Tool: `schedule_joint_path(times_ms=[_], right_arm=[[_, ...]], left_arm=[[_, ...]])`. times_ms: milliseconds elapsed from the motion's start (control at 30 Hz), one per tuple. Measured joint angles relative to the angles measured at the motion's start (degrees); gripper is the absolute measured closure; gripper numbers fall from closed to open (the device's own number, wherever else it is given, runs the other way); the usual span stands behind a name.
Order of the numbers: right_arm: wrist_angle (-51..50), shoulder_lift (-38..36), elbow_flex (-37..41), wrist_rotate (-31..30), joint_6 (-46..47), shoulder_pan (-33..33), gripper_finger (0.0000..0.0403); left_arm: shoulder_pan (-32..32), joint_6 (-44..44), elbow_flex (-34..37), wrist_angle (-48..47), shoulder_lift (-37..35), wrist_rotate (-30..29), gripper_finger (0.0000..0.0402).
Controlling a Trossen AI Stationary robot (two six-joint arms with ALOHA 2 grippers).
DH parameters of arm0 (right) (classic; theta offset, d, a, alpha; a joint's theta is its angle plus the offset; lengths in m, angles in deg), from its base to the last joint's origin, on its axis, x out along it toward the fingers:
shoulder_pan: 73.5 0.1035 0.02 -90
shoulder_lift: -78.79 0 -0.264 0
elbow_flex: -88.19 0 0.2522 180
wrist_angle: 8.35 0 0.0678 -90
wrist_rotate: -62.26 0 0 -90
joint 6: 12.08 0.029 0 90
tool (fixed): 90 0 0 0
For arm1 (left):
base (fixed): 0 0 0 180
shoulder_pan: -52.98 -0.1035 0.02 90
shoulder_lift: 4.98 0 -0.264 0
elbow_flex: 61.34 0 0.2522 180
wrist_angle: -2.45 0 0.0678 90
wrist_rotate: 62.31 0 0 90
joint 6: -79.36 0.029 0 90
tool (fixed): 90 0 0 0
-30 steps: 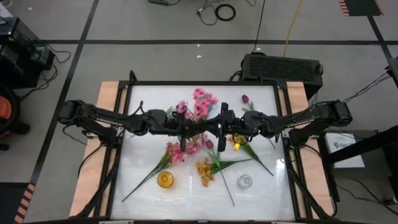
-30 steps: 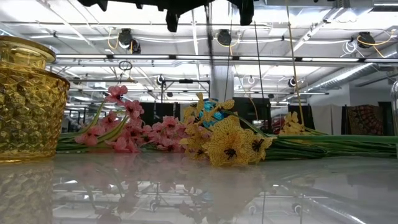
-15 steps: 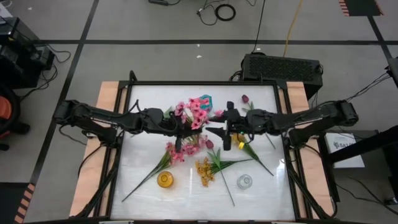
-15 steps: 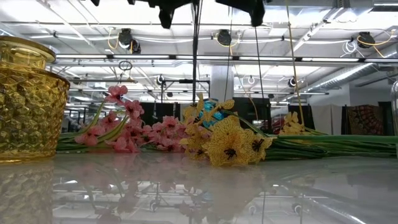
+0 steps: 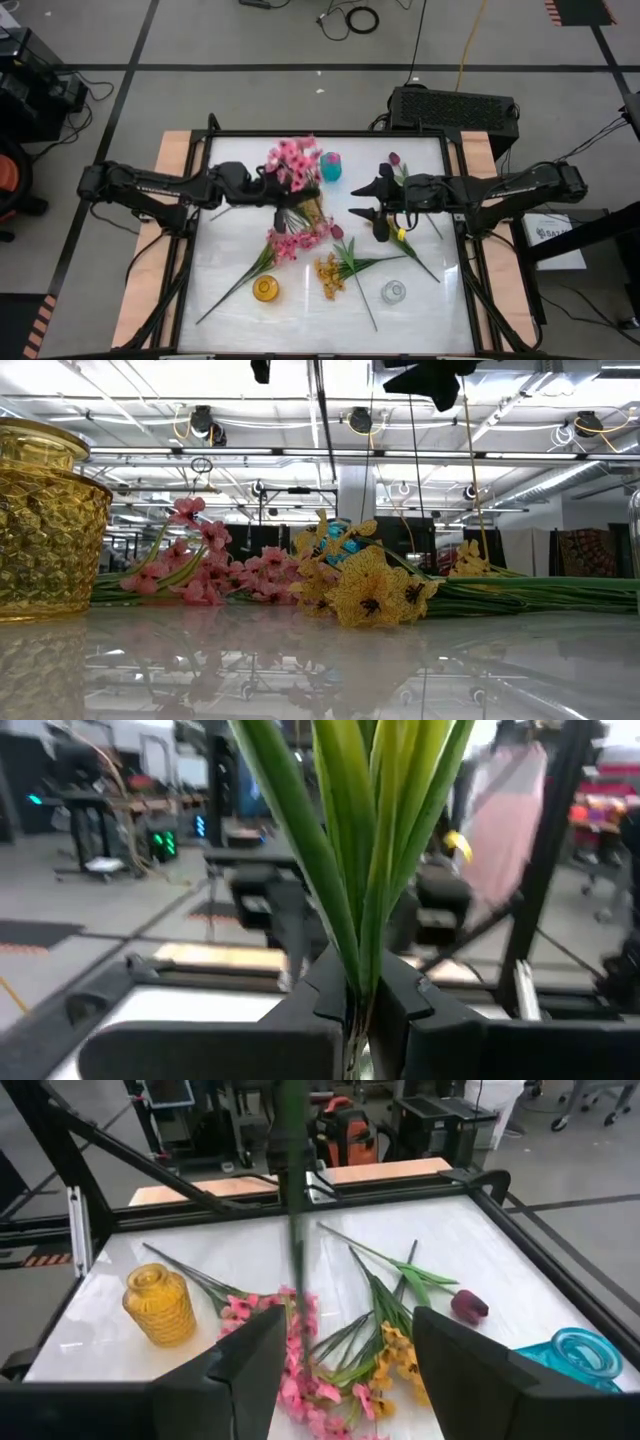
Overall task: Sort flowers into vase by color
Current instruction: Put the top pink flowers into the blue vase
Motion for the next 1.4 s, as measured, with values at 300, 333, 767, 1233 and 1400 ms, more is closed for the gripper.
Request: schedule_joint_path(times_ms=[300, 333, 767, 1233, 1400], right_arm=[[-0.29, -0.03, 0.00, 0.10, -1.91, -0.35, 0.0193], [-0.41, -0.03, 0.00, 0.10, -2.27, -0.35, 0.0193], [-0.68, -0.03, 0.00, 0.07, -6.97, -0.35, 0.0193], [-0.78, -0.02, 0.00, -0.32, -13.47, -0.46, 0.0193], [-0.78, -0.01, 0.00, -5.84, -13.60, -0.47, 0.0193]], left_arm=[[-9.42, -1.69, 0.00, 1.45, 0.07, 3.54, 0.0384], [-10.33, -1.69, 0.00, 1.45, 0.08, 3.61, 0.0384], [-18.31, -2.29, -0.79, 6.89, 0.13, 6.02, 0.0384], [-22.93, -3.28, -0.96, 7.43, 1.11, 7.93, 0.0384], [-25.46, -5.60, -0.94, 9.55, 4.47, 9.91, 0.0384]])
